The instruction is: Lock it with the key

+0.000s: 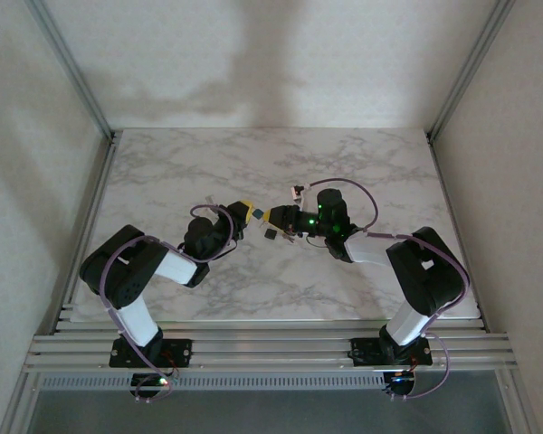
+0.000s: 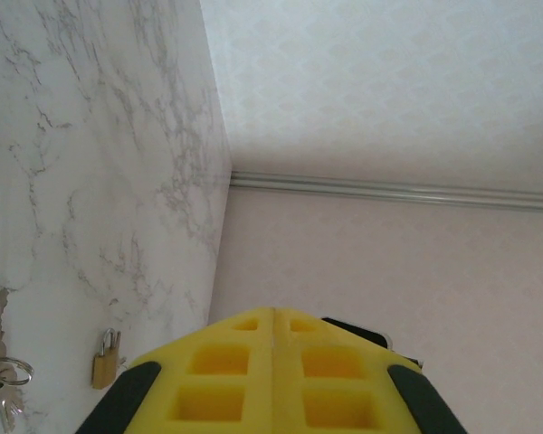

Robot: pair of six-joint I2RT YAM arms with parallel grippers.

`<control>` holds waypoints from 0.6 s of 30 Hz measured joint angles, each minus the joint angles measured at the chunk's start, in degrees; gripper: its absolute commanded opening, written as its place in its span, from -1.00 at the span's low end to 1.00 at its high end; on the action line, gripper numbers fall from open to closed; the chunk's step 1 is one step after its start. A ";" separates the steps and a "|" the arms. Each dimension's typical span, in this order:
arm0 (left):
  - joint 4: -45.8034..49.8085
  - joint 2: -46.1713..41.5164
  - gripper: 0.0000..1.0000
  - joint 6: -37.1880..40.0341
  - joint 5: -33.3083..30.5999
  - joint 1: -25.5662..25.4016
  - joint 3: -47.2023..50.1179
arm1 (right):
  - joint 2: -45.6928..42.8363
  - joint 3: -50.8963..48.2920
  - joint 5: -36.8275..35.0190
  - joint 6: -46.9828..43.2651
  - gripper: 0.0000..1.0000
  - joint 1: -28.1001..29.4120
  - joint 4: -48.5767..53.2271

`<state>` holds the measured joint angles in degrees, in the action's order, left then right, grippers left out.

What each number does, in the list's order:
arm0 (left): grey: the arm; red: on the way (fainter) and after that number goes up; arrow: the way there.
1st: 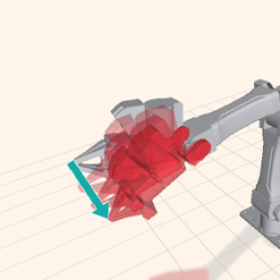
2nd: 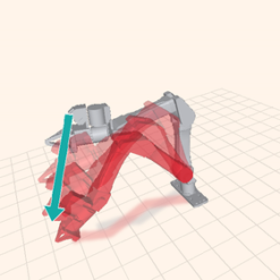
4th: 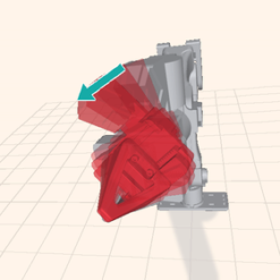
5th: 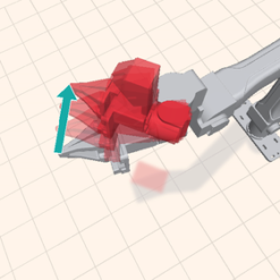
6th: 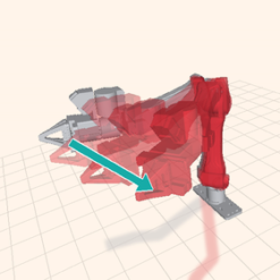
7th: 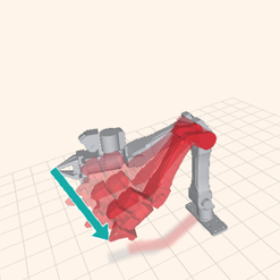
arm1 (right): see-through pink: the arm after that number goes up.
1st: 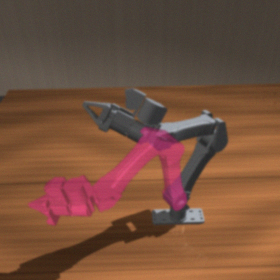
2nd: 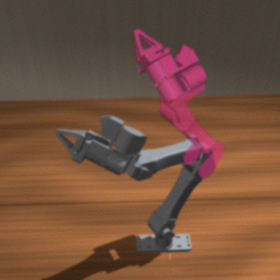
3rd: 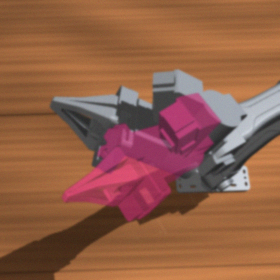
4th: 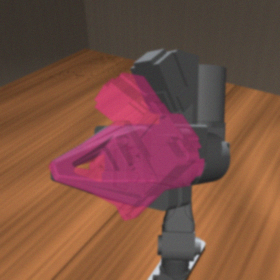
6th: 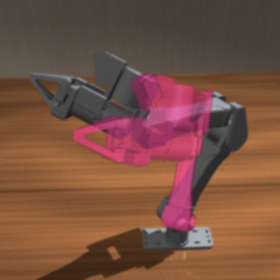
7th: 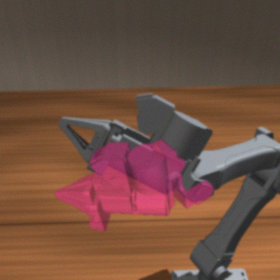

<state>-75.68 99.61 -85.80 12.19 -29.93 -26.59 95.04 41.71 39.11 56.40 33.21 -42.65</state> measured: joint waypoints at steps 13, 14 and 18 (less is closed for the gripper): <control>-0.39 0.42 -1.00 -0.24 0.02 -0.09 0.00 | 0.02 0.00 0.02 0.04 -0.60 0.00 0.00; -0.39 0.50 -1.00 -0.26 0.02 -0.13 0.00 | 0.07 0.00 0.00 0.04 -0.61 0.00 -0.02; -0.42 0.63 -1.00 -0.50 0.02 -0.33 -0.02 | 0.39 0.00 0.02 0.20 -0.63 0.00 0.00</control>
<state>-76.09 100.25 -86.30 12.21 -30.26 -26.61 95.44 41.71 39.13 56.60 33.21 -42.65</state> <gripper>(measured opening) 0.032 0.188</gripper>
